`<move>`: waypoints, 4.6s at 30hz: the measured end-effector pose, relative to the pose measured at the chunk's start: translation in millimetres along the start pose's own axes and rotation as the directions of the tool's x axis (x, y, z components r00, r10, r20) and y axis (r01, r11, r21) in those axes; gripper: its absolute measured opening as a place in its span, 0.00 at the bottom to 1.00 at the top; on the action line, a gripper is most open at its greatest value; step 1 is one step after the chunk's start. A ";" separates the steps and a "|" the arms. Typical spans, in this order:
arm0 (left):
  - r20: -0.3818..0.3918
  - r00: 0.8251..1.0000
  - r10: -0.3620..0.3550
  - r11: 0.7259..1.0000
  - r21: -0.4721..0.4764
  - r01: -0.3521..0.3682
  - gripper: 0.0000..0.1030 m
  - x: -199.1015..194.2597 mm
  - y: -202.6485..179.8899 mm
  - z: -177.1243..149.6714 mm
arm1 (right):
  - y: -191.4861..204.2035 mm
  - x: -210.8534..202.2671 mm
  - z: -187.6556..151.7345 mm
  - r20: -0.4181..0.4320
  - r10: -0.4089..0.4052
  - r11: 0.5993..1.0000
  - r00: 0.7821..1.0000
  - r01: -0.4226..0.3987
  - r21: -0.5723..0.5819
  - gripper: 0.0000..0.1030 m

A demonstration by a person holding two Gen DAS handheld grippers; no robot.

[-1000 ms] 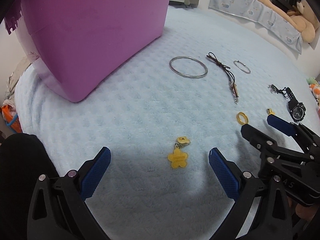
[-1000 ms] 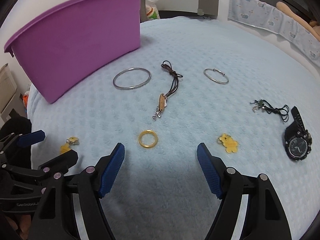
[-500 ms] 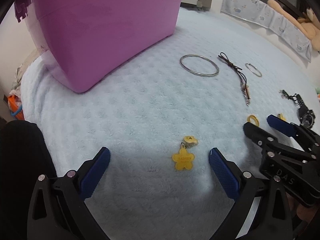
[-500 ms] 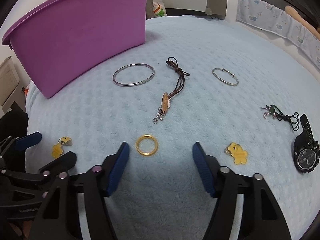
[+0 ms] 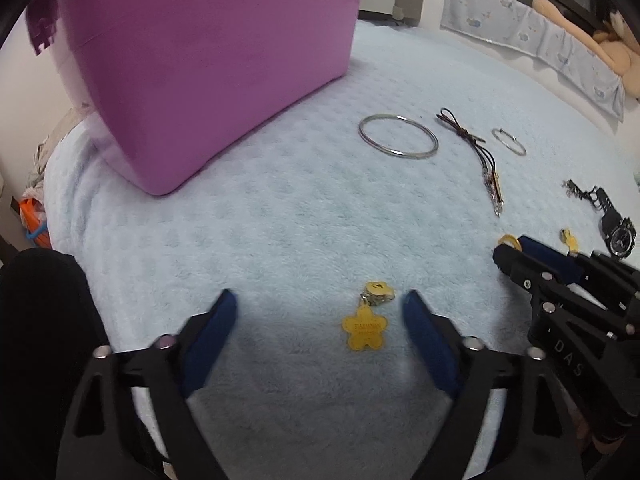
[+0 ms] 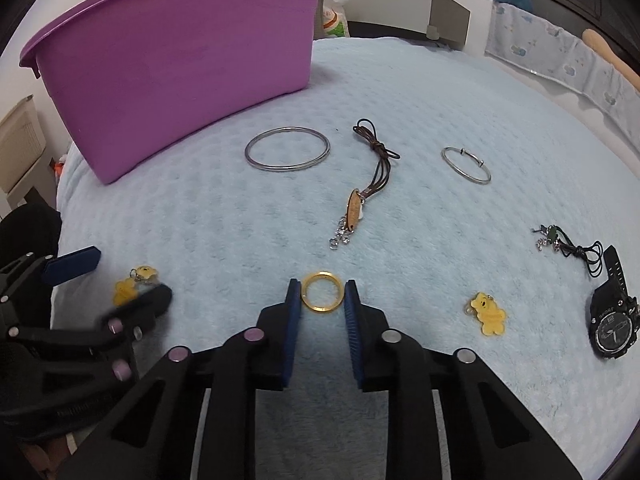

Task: Organize jewelry
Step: 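Grasp the gold ring with the right tool while the left tool grasps the yellow flower charm, then carry the gold ring and flower charm over the pink basin with both tools, then open both tools to drop the ring and charm into the basin, then withdraw both tools from the basin back over the remaining jewelry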

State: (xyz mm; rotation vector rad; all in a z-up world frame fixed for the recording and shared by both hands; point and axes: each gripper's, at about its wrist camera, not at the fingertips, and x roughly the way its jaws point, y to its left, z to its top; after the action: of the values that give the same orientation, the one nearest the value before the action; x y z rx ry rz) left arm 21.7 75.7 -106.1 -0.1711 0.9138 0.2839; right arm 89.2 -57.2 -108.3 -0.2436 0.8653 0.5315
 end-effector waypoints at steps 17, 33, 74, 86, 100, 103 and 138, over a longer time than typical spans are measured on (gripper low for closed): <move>-0.026 0.990 -0.142 0.990 0.009 0.142 0.18 -14.5 9.3 3.6 | -10.1 -10.7 -5.7 0.011 0.038 0.992 0.999 -0.039 0.119 0.20; 0.029 0.969 -0.246 0.964 0.113 0.241 0.18 -58.3 -4.4 18.6 | -23.8 -68.0 -17.0 0.069 0.020 0.967 0.997 -0.036 0.252 0.20; 0.140 0.966 -0.218 0.976 0.057 0.212 0.19 -81.2 174.9 237.0 | 120.5 -62.3 263.8 0.185 0.269 0.961 0.945 -0.277 0.015 0.20; 0.009 0.980 -0.199 0.980 -0.019 0.199 0.20 -36.4 197.2 245.0 | 132.4 4.2 288.1 0.016 0.192 0.980 0.981 -0.193 0.050 0.20; 0.037 0.990 -0.132 0.991 -0.009 0.133 0.68 -41.8 193.7 242.7 | 125.6 3.6 286.7 0.040 0.124 0.992 0.992 -0.125 0.030 0.46; 0.042 0.991 -0.130 0.991 -0.012 0.131 0.69 -43.6 195.1 242.0 | 124.1 1.9 285.4 0.045 0.124 0.991 0.991 -0.126 0.034 0.46; 0.129 0.986 -0.103 0.993 -0.045 0.109 0.91 -103.3 180.1 234.2 | 108.3 -60.3 244.4 0.100 0.160 0.978 0.982 -0.172 0.120 0.63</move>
State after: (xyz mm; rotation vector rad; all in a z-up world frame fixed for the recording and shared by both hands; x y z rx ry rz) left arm 82.3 291.4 112.5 -0.2462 0.7698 0.2171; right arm 159.8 114.0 93.6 -0.0293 0.8326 0.6349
